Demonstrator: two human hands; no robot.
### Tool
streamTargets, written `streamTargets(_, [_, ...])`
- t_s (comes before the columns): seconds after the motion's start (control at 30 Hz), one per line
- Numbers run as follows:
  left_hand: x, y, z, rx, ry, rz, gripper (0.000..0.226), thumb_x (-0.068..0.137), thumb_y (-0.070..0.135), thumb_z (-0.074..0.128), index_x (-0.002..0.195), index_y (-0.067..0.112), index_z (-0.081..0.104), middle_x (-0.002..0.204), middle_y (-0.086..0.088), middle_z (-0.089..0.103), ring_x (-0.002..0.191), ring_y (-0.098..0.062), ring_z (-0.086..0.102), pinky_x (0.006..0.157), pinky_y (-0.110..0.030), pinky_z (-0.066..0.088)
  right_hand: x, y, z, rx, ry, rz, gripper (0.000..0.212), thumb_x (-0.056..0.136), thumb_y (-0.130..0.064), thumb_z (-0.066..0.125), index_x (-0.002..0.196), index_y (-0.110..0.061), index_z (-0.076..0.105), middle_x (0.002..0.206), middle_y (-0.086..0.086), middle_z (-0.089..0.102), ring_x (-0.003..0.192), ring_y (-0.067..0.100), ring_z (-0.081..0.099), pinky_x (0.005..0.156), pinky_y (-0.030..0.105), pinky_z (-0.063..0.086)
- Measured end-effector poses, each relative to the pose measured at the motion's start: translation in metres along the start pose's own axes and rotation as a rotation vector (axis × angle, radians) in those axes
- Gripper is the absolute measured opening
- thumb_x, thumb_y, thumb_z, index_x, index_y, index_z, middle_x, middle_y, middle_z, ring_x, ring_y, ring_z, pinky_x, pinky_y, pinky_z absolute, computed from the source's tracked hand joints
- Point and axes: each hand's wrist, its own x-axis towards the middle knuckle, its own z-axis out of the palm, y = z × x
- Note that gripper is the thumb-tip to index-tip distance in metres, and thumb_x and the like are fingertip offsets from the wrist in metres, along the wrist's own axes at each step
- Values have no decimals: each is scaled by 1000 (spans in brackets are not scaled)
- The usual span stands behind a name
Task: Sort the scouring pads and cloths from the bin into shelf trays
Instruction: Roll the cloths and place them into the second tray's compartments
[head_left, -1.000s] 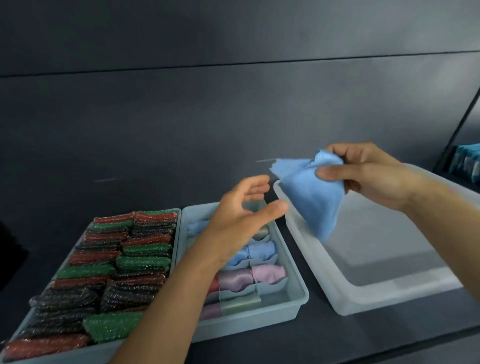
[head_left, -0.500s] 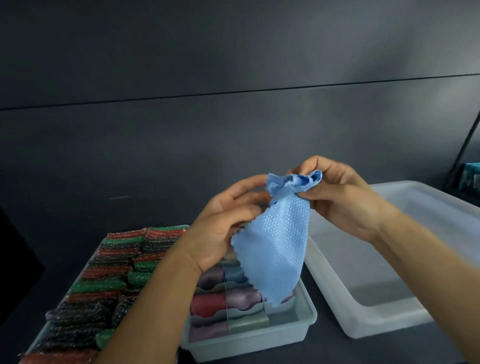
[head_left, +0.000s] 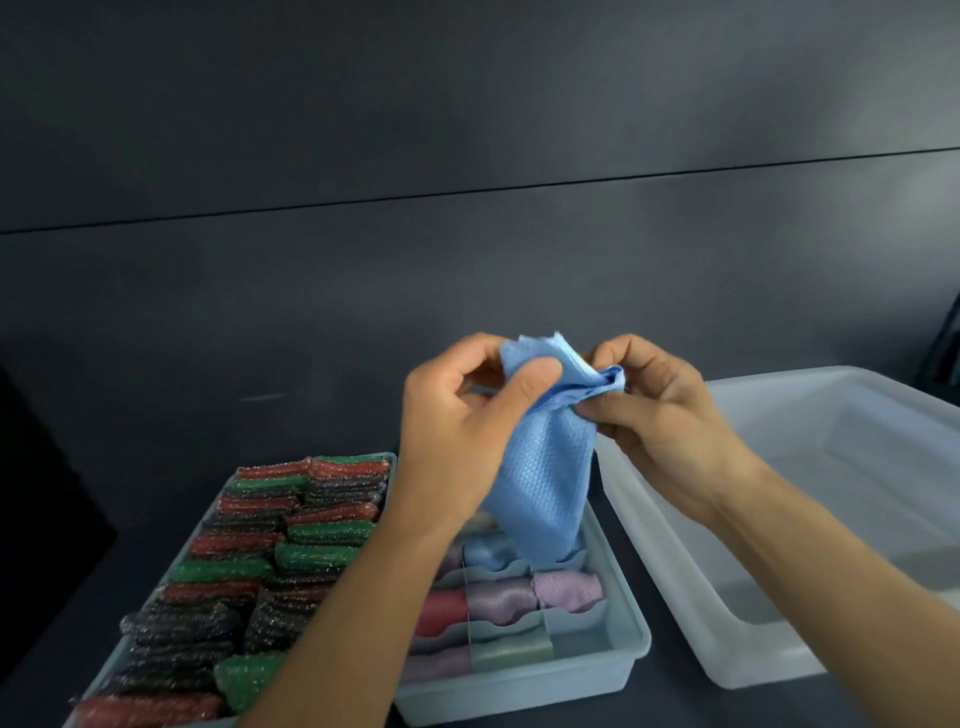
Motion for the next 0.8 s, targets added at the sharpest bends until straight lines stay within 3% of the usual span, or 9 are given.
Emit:
streamTargets(0.07, [11,3,-5,-80,-16,-84,6,85,11,73,82,7,69,74,-4,70,68,-11,63,63,-27,53,-3,3,-4,48,-87,61,32,63,-1,73,89,-8,55,81,3,62,74,15,58,69,24,48])
streamTargets(0.13, [22,9,-11,-77,-96,-137,6,89,9,67,90,5,71,78,-8,73,72,-12,67,66,-28,55,-6,6,-9,97,-201,173,65,63,-29,85,113,-1,55,102,11,62,94,23,60,82,32,49])
streamTargets(0.27, [36,16,-17,62,-246,-98,13,93,11,63,94,13,76,80,-6,74,68,-5,65,57,-18,50,-5,6,-3,160,-238,277,79,65,-67,72,126,-17,60,123,15,61,105,21,57,87,30,47])
streamTargets(0.33, [37,16,-18,117,-260,-70,13,92,12,64,95,13,77,82,-11,68,63,-7,61,54,-18,48,-2,6,2,151,-199,265,84,70,-60,74,134,-10,52,137,34,43,110,33,48,94,42,36])
streamTargets(0.4, [36,13,-19,193,-238,-21,12,92,15,66,94,15,78,84,-15,63,65,-21,63,53,-28,53,0,4,6,129,-165,250,78,73,-46,77,136,-8,50,141,33,40,116,42,47,100,53,32])
streamTargets(0.5, [35,9,-20,386,-188,98,15,90,25,64,92,18,78,74,-12,60,66,-32,60,56,-44,54,2,2,10,145,-71,229,58,73,-18,74,128,-9,57,119,22,64,101,32,59,91,42,41])
streamTargets(0.63, [33,13,-26,386,-155,64,14,90,25,66,88,15,76,74,-13,65,64,-31,59,60,-44,53,6,-4,13,182,202,131,40,77,7,60,112,-12,61,85,3,68,71,16,60,65,25,47])
streamTargets(0.73, [30,15,-28,321,-159,1,15,93,23,64,86,13,73,76,-17,65,61,-22,53,60,-35,48,7,-9,11,216,216,123,24,82,0,50,91,-20,59,76,-5,63,66,11,56,66,27,42])
streamTargets(0.8, [29,16,-26,305,-166,-22,19,93,23,63,84,8,70,77,-23,61,62,-16,47,57,-33,41,3,-10,11,233,157,166,16,83,-29,59,94,-18,63,86,-2,67,79,12,64,76,30,45])
